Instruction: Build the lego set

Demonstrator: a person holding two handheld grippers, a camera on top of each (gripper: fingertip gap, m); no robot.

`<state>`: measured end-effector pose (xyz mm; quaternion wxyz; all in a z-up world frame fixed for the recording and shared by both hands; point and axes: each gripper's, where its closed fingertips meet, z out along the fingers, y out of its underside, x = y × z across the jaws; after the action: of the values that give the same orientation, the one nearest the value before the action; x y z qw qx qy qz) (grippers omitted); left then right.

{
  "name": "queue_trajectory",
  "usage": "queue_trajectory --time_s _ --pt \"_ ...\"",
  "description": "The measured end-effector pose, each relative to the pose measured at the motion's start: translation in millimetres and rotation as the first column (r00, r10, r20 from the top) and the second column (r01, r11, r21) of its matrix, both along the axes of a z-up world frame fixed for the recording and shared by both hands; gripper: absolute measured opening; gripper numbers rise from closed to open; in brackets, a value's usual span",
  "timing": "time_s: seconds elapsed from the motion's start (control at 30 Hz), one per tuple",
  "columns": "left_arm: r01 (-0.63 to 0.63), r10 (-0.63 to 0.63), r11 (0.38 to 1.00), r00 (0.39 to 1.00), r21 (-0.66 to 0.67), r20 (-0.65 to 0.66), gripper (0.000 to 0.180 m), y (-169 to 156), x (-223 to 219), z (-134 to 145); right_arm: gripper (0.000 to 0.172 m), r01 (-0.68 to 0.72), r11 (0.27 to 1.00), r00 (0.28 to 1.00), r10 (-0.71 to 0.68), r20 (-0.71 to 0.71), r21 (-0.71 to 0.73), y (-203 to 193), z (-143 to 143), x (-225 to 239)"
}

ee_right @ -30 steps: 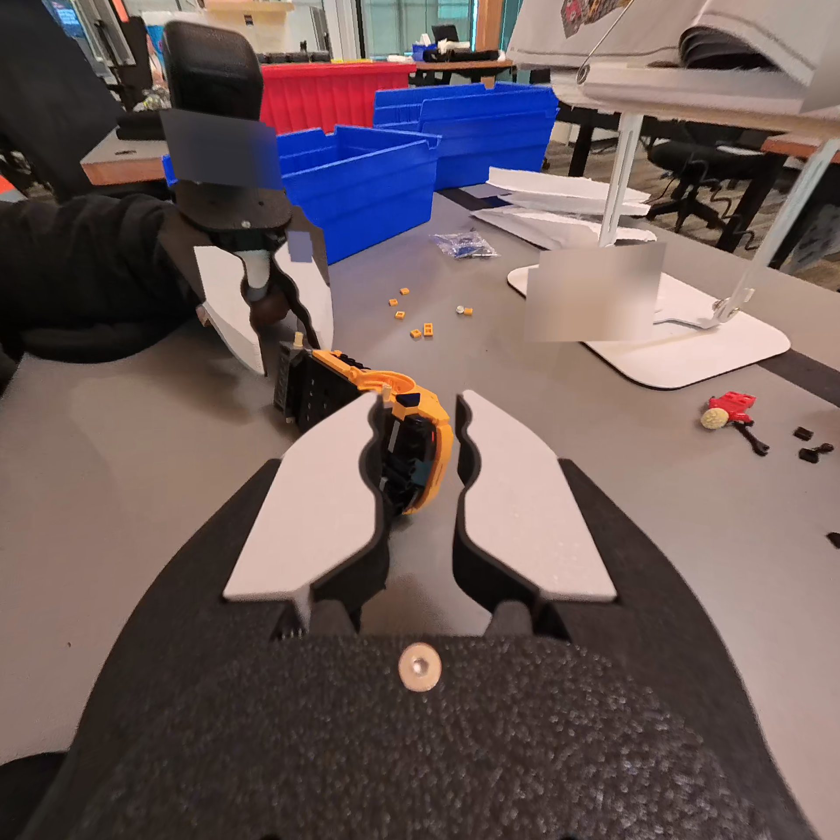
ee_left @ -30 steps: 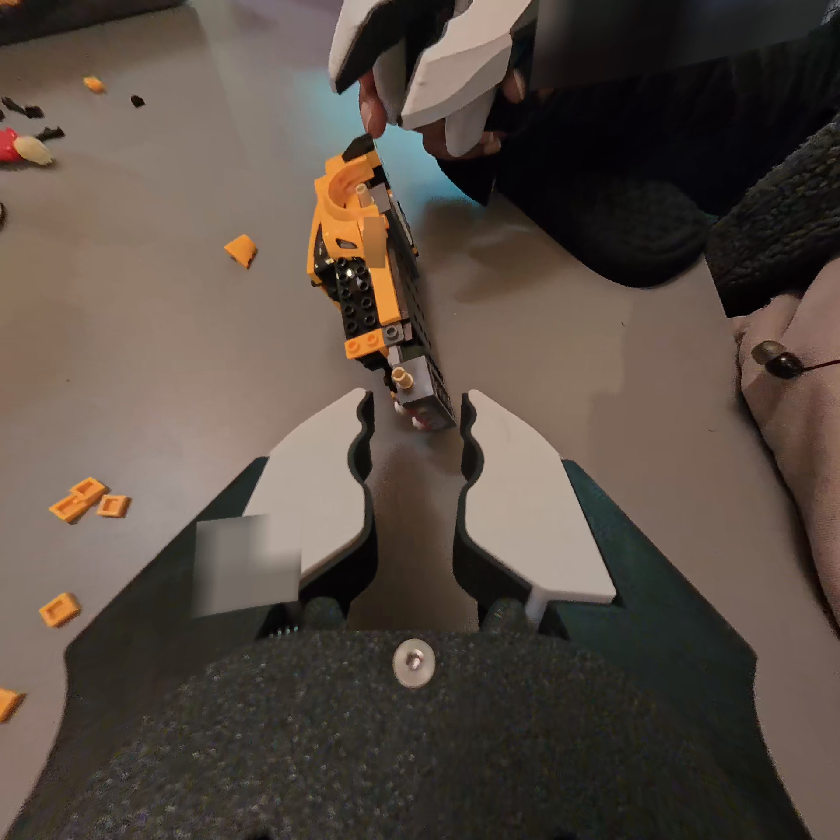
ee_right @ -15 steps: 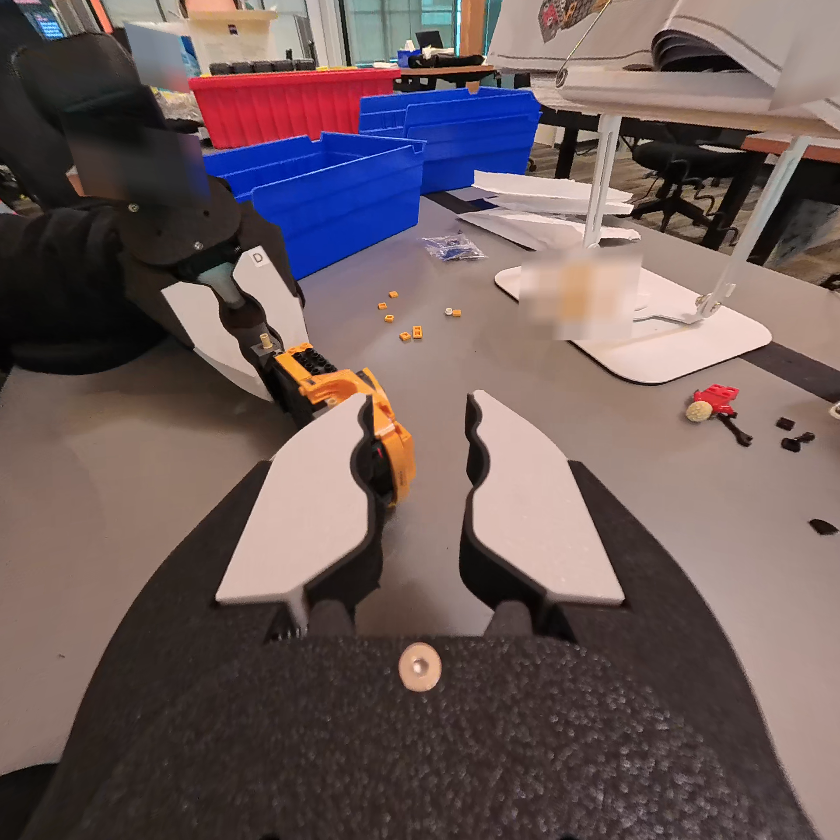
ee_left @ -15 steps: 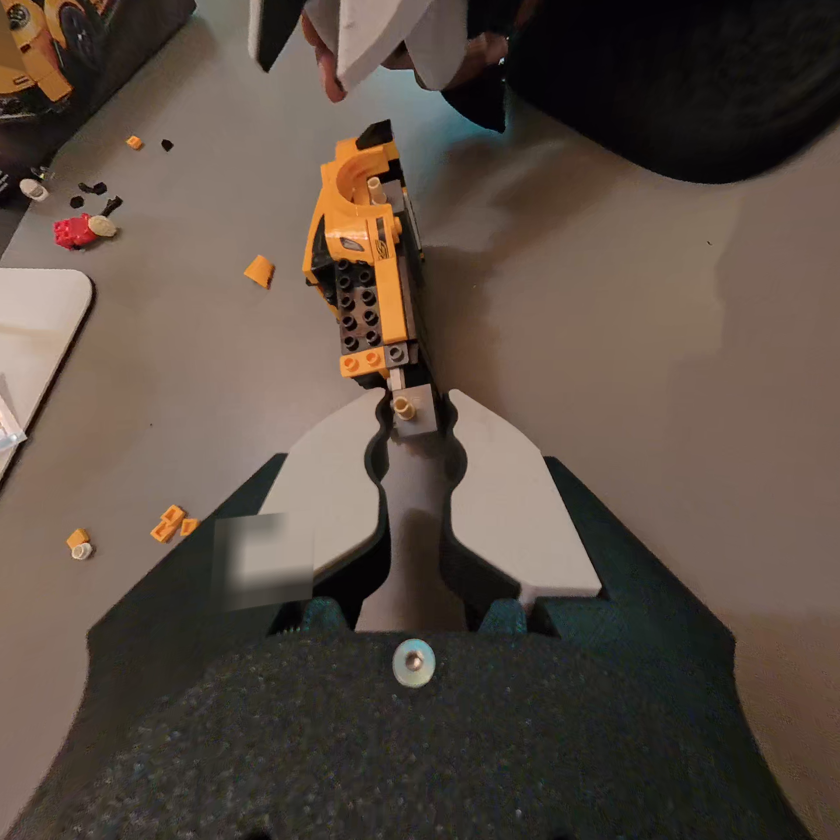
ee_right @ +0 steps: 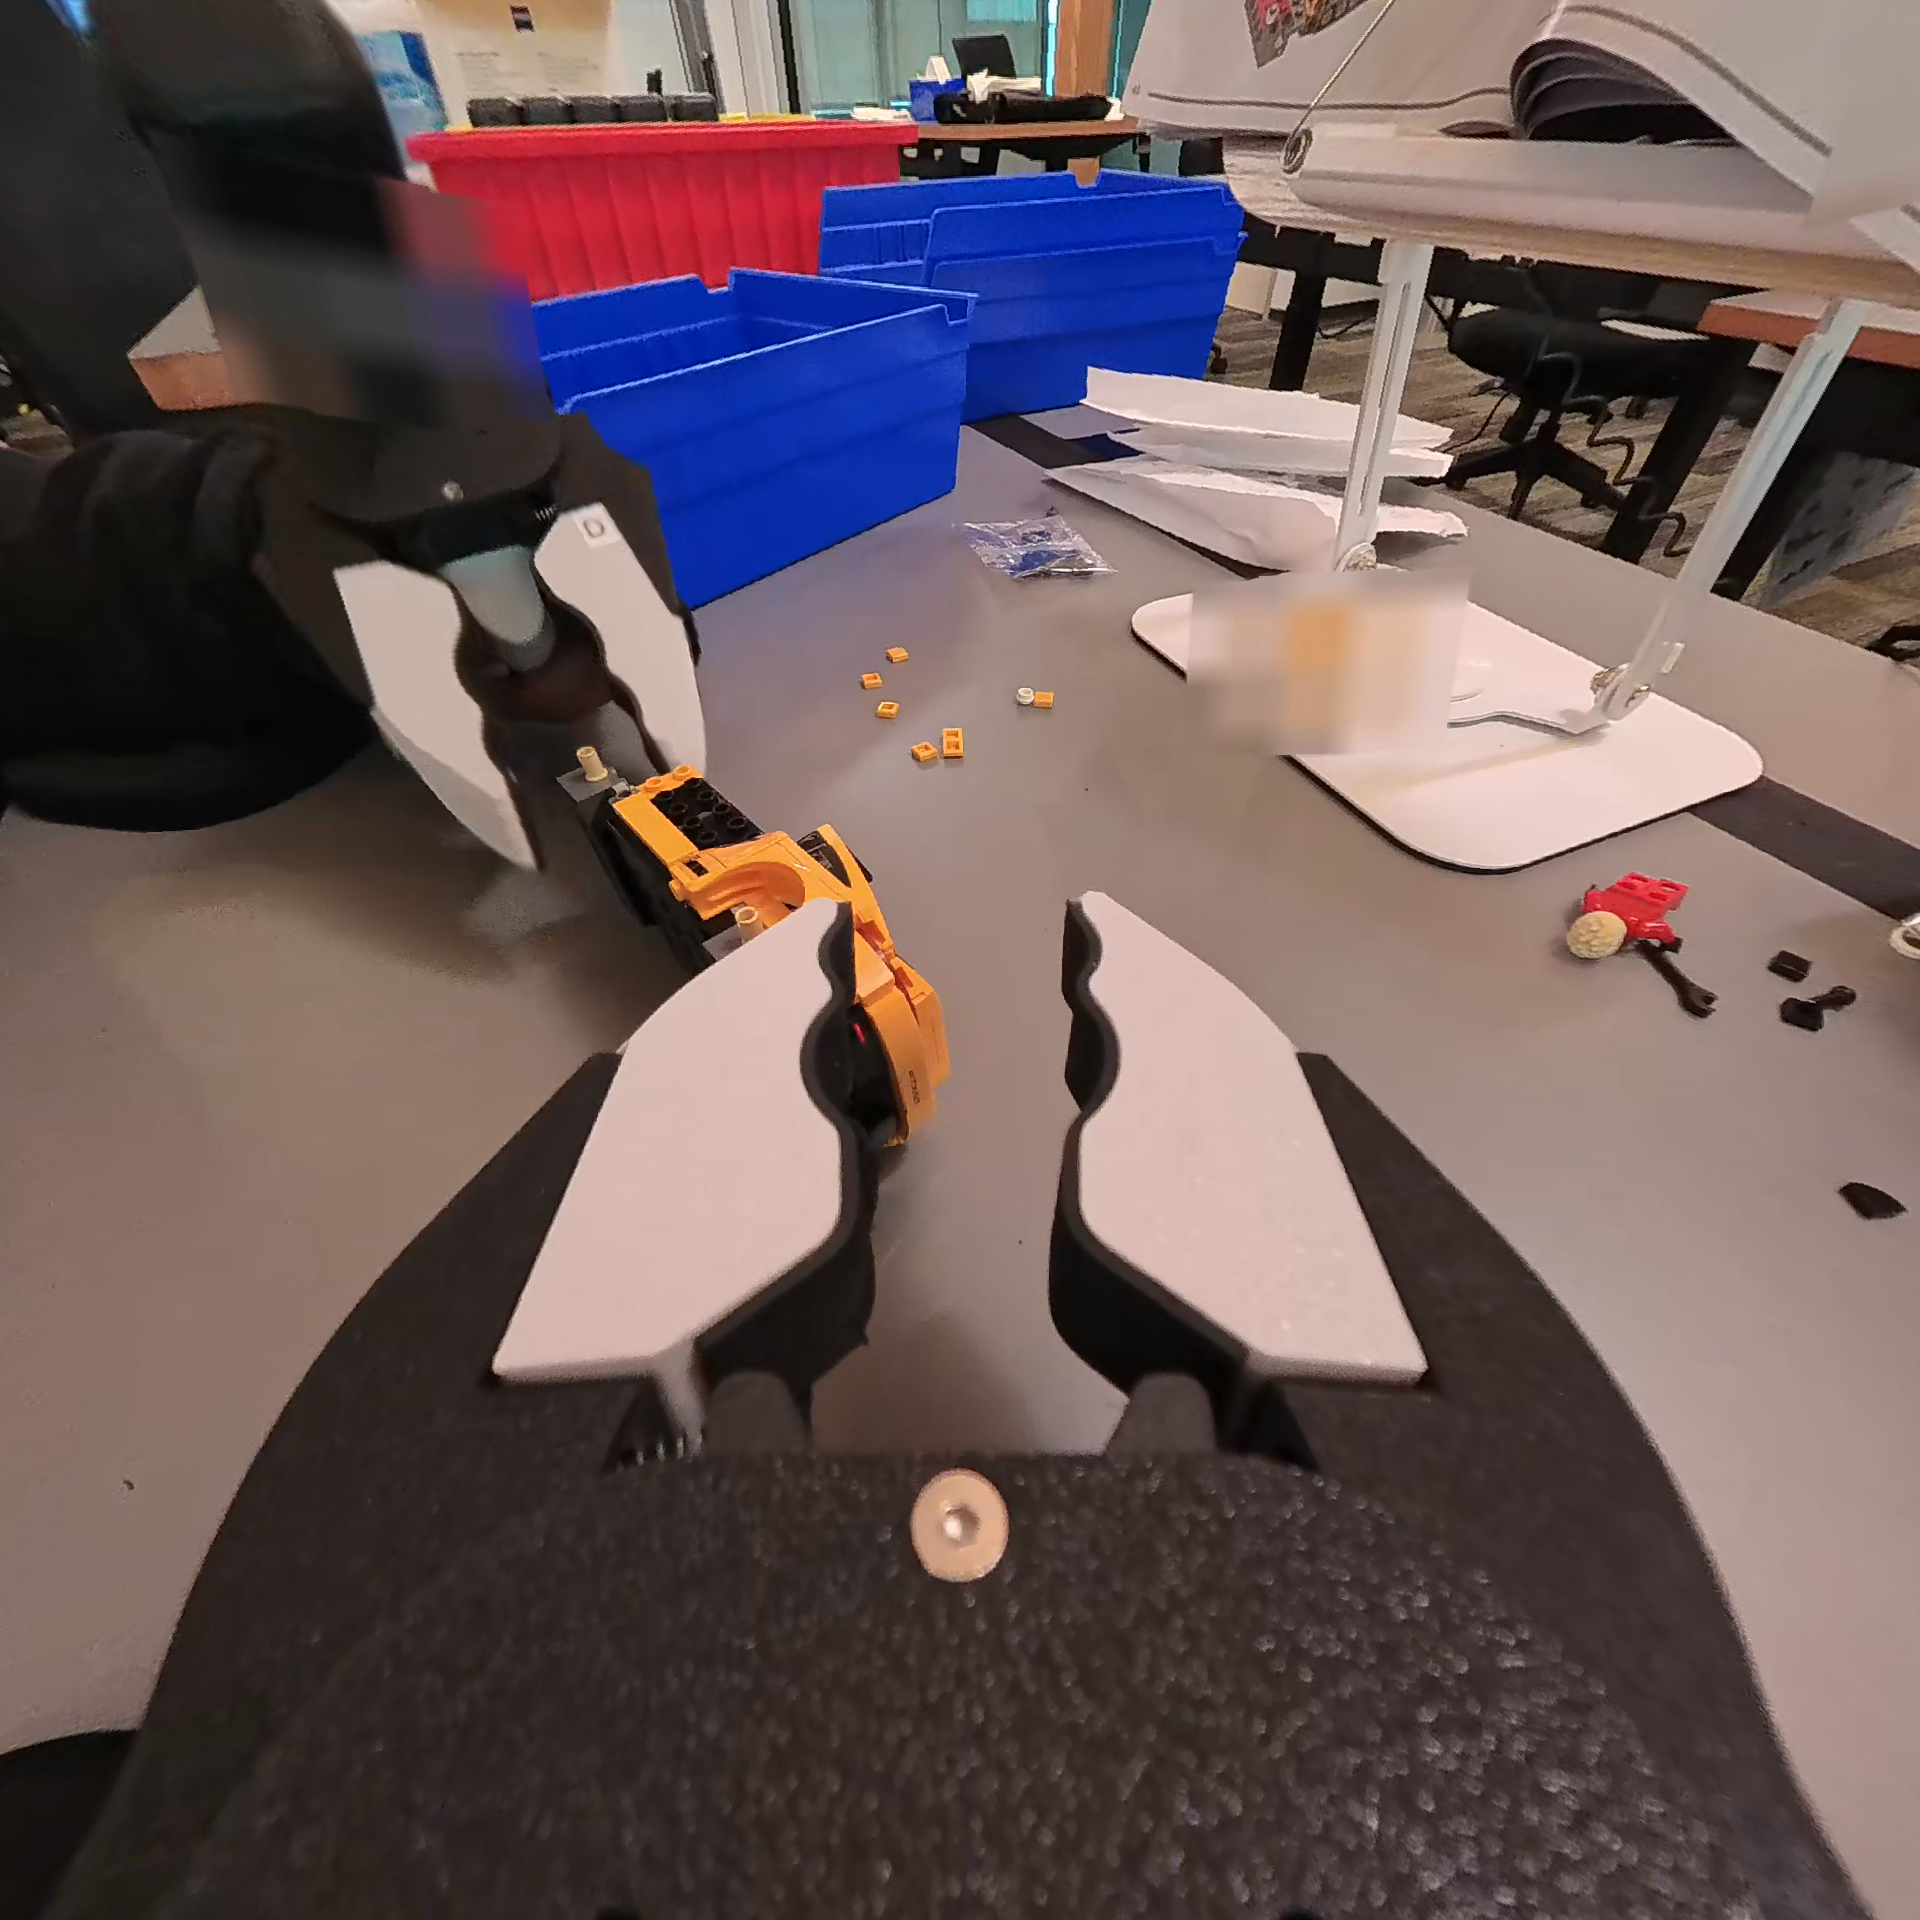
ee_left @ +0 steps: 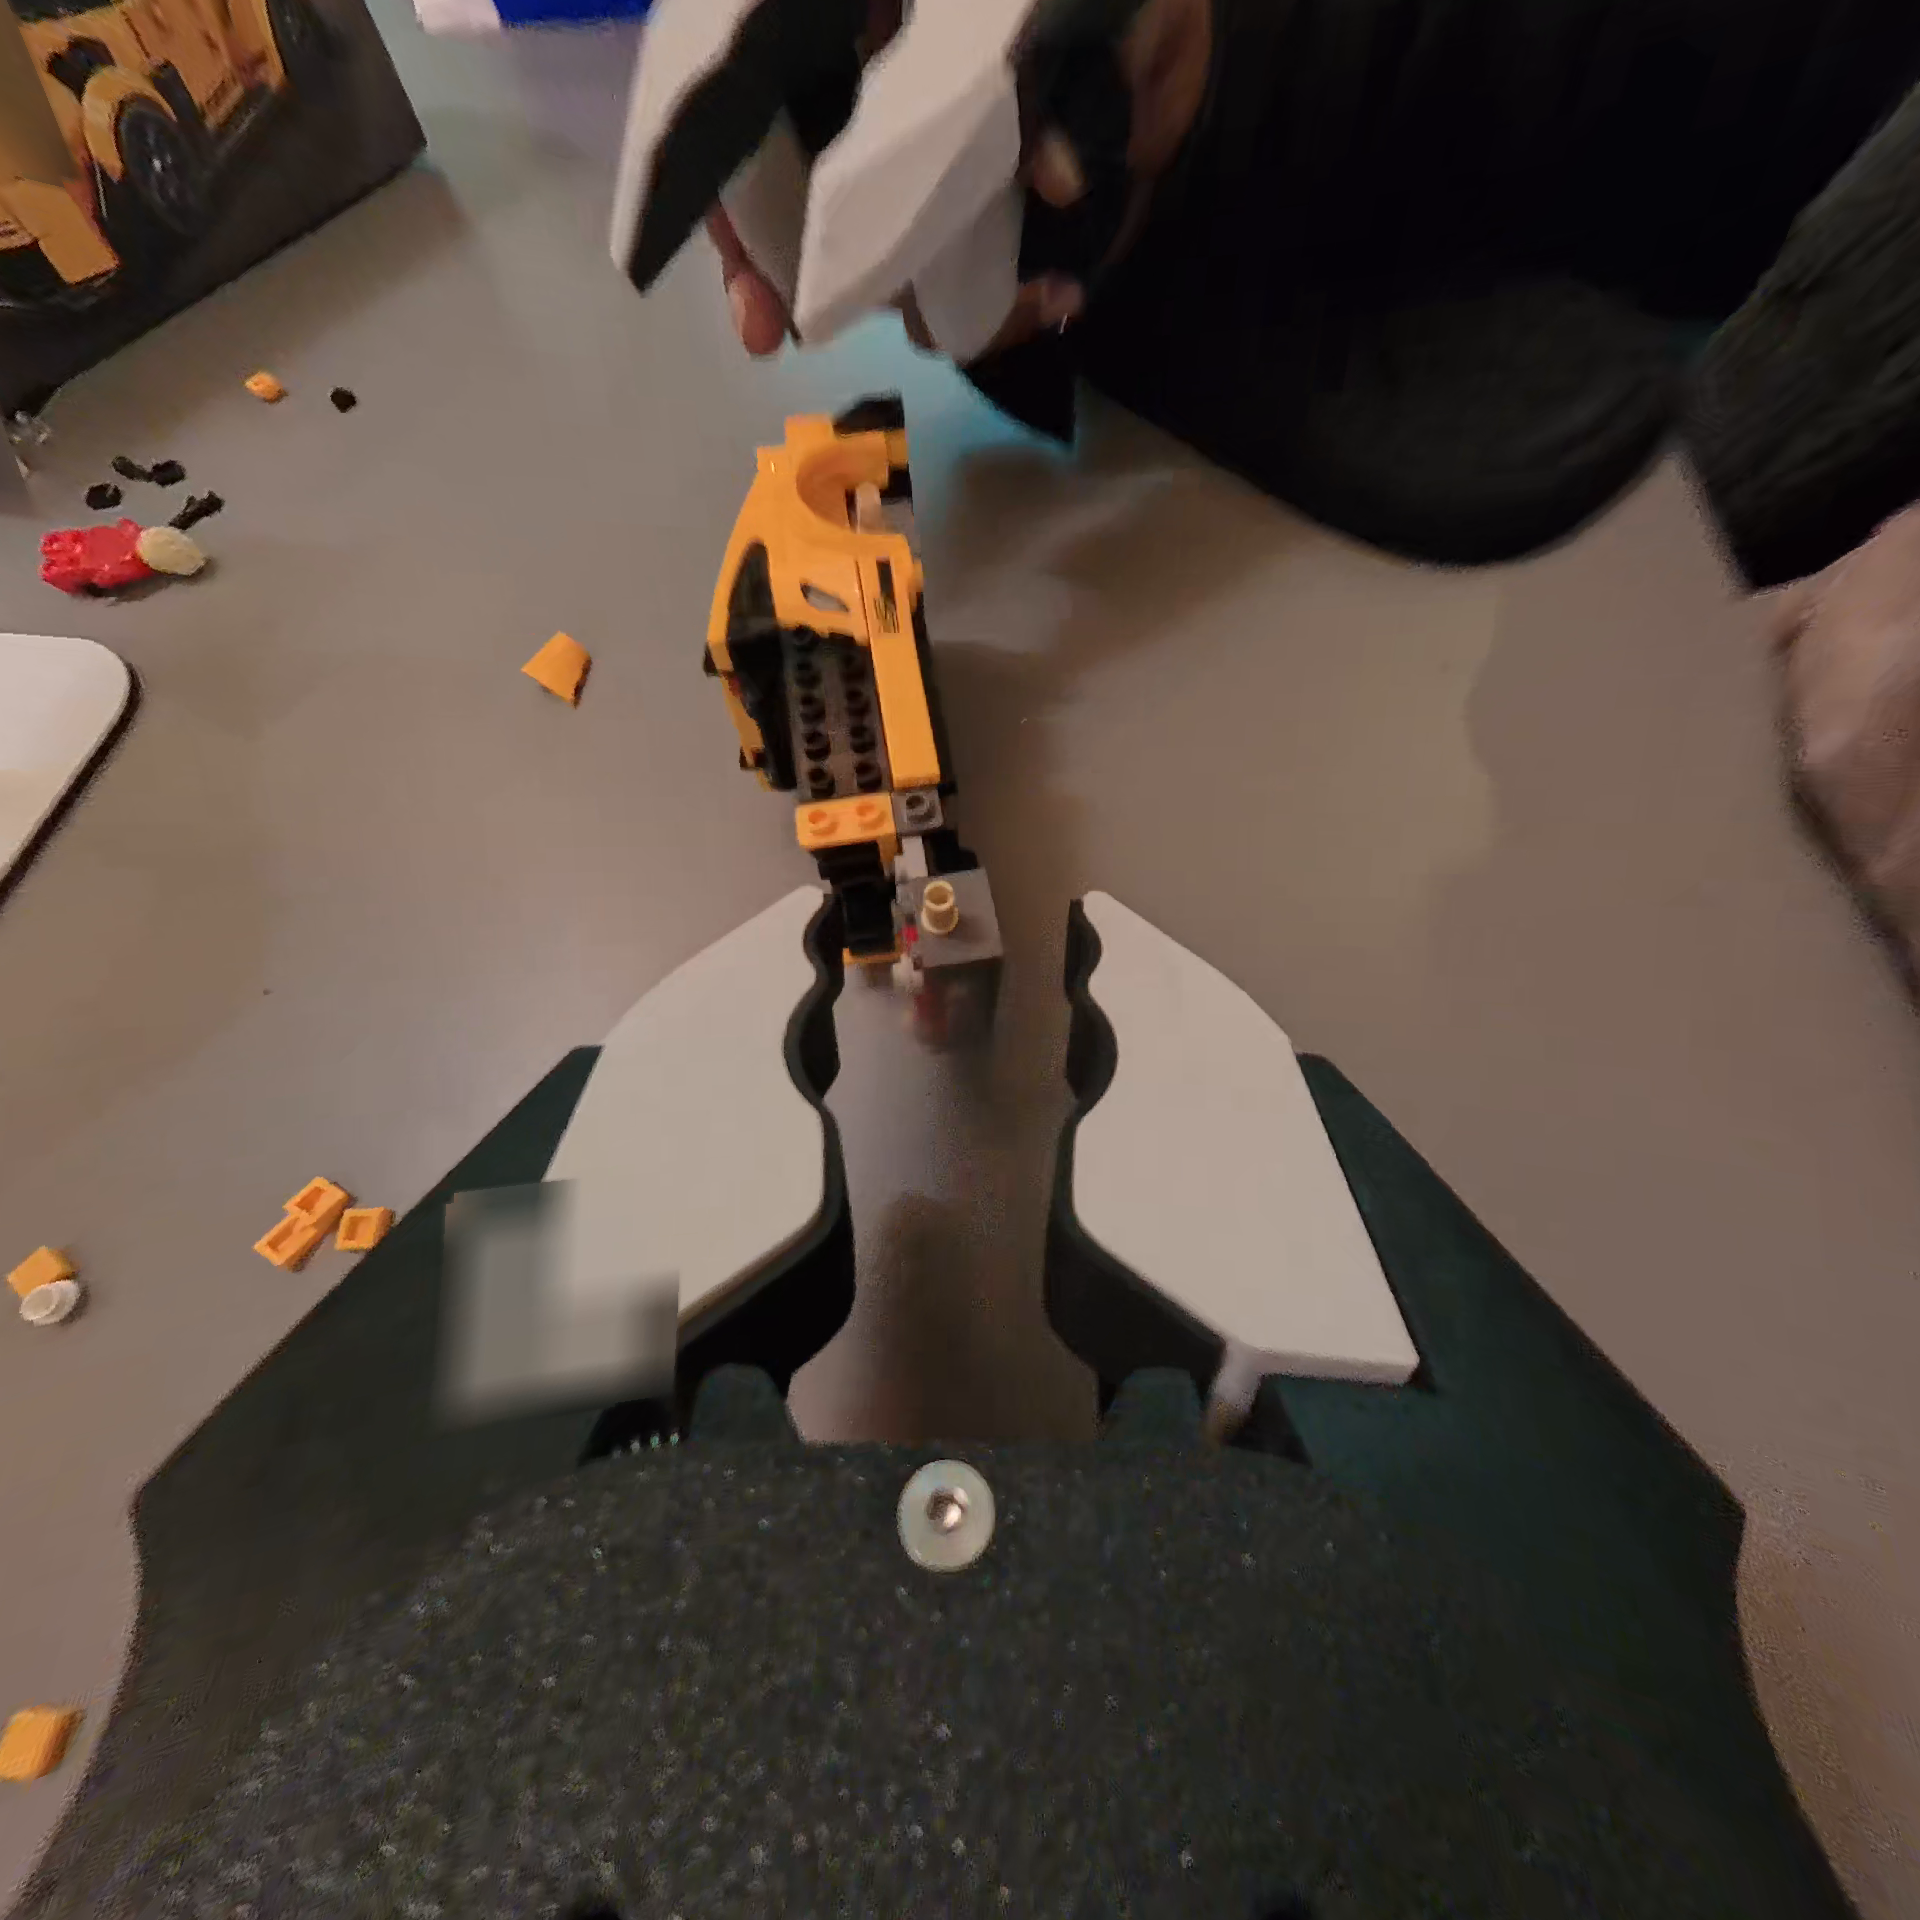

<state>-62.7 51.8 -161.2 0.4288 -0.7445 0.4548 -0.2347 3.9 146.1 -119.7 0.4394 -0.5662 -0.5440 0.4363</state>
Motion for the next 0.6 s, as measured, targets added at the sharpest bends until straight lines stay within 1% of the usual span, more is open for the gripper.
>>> queue_trajectory --time_s 0.03,0.1,0.13,0.2,0.3,0.4,0.43,0.47,0.5,0.53,0.6 --pt "0.007 -0.006 1.000 0.997 -0.016 0.072 0.042 -1.5 -1.3 9.9 0.038 0.002 1.000 1.000 -0.002 -0.002 0.000 0.4 0.4 0.2" --pt "-0.030 0.035 0.999 0.975 -0.026 0.218 0.039 3.3 -10.5 33.7 0.038 0.016 1.000 1.000 -0.016 -0.014 0.005 2.6 2.9 0.5" --pt "-0.059 0.062 0.998 0.960 -0.022 0.274 0.037 7.2 -16.2 44.2 0.038 0.027 1.000 0.999 -0.027 -0.025 0.009 4.4 4.9 1.0" --pt "-0.133 0.128 0.991 0.927 -0.012 0.352 0.026 16.4 -26.6 59.3 0.038 0.060 0.998 0.997 -0.059 -0.050 0.019 10.0 9.4 2.4" --pt "-0.260 0.232 0.965 0.895 0.023 0.380 0.001 30.3 -39.8 66.0 0.038 0.131 0.990 0.988 -0.127 -0.090 0.043 21.0 16.9 6.3" --pt "-0.364 0.314 0.931 0.841 0.032 0.441 0.000 40.7 -51.1 71.9 0.037 0.205 0.977 0.970 -0.195 -0.147 0.060 31.9 27.7 12.2" --pt "-0.402 0.346 0.915 0.821 0.029 0.455 0.000 44.3 -56.2 72.1 0.032 0.227 0.972 0.963 -0.213 -0.168 0.066 34.7 31.6 14.6" --pt "-0.436 0.377 0.899 0.804 0.026 0.459 0.000 47.6 -61.8 71.1 0.023 0.248 0.966 0.955 -0.231 -0.187 0.072 37.1 35.6 17.4" --pt "-0.463 0.401 0.886 0.790 0.022 0.463 0.000 50.0 -66.7 69.9 0.006 0.280 0.956 0.944 -0.258 -0.205 0.084 40.5 39.6 21.2" --pt "-0.490 0.427 0.871 0.774 0.016 0.467 0.000 52.4 -71.8 69.0 0.000 0.329 0.939 0.928 -0.301 -0.217 0.102 45.9 43.4 26.2" --pt "-0.528 0.465 0.849 0.752 0.006 0.467 0.000 55.9 -78.5 67.1 0.000 0.397 0.908 0.900 -0.357 -0.248 0.135 53.9 51.9 36.0"
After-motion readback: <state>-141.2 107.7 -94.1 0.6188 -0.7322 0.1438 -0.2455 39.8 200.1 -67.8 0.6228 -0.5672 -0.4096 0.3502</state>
